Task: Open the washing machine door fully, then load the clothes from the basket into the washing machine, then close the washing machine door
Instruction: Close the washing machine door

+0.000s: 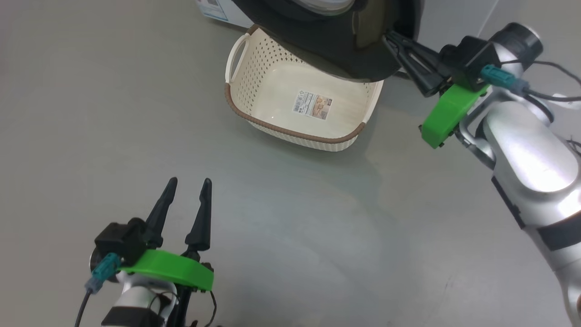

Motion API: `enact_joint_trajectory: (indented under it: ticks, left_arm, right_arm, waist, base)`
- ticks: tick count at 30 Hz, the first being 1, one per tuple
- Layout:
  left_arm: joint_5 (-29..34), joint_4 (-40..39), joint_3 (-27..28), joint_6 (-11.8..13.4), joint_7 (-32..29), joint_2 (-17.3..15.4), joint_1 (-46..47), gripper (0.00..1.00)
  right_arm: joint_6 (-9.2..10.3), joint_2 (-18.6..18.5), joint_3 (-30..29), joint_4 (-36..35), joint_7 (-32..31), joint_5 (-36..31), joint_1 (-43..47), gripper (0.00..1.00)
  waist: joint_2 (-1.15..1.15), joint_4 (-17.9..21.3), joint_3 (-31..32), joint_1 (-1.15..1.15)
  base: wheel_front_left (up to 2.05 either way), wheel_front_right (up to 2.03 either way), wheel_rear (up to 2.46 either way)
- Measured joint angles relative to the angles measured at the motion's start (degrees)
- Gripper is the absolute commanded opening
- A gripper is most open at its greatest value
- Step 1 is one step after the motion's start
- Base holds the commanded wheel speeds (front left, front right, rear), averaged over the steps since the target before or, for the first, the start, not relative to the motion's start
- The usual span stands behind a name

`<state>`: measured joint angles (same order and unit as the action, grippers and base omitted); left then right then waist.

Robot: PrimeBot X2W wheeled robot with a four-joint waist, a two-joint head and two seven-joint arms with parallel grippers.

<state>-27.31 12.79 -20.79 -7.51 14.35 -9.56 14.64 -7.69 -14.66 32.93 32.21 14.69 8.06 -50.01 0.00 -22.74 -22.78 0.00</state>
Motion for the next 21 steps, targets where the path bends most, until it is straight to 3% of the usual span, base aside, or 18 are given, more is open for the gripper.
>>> enact_joint_trajectory:
  ticks: [21]
  left_arm:
    - [-0.58,-0.68,-1.36,0.00,0.01,2.09,1.87,1.00]
  right_arm:
    - [0.00,-3.74,-7.31,4.49,0.00,-0.79,-8.03,0.00]
  waist:
    - [0.00,-3.70,-4.40,0.00]
  base:
    - [0.00,0.00,0.00]
